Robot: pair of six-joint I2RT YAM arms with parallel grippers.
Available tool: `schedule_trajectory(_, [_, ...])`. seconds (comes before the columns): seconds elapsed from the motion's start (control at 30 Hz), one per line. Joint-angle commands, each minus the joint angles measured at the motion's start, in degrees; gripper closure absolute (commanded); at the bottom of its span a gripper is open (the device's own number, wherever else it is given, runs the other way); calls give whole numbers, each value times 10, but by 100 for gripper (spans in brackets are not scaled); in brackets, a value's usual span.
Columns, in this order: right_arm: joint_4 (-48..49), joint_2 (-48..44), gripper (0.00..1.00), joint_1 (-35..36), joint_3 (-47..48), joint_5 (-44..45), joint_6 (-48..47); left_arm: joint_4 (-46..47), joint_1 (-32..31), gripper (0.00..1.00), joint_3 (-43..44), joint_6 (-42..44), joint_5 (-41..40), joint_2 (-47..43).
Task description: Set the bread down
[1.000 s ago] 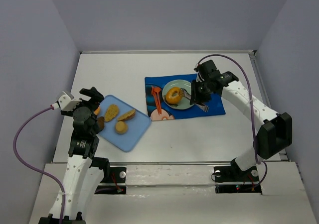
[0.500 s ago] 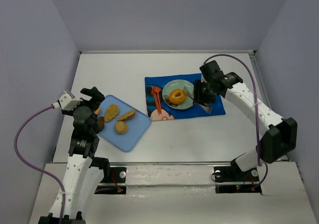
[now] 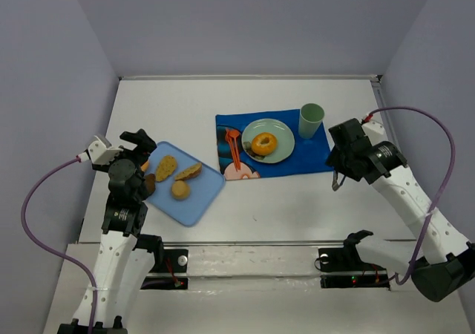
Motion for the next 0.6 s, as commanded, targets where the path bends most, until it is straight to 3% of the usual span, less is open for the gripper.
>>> schedule_trajectory(0.0, [-38,-19,39,-14,-50,99,137,23,-2,1,19,-3,-3,-6])
schedule_trajectory(0.17, [-38,-53,36,-14,-138,19,213,23,-2,1,18,-6,-7,-4])
schedule_trajectory(0.27, [-66,-95,35,-14,-172,30,297,22,-3,1,18,-7,-9,-5])
schedule_trajectory(0.37, [-41,-123,32,-14,-203,15,308,21,-2,1,18,-10,-8,-9])
schedule_trajectory(0.57, [-17,-66,11,-14,-238,-39,270,19,-2,1,18,-11,-9,-16])
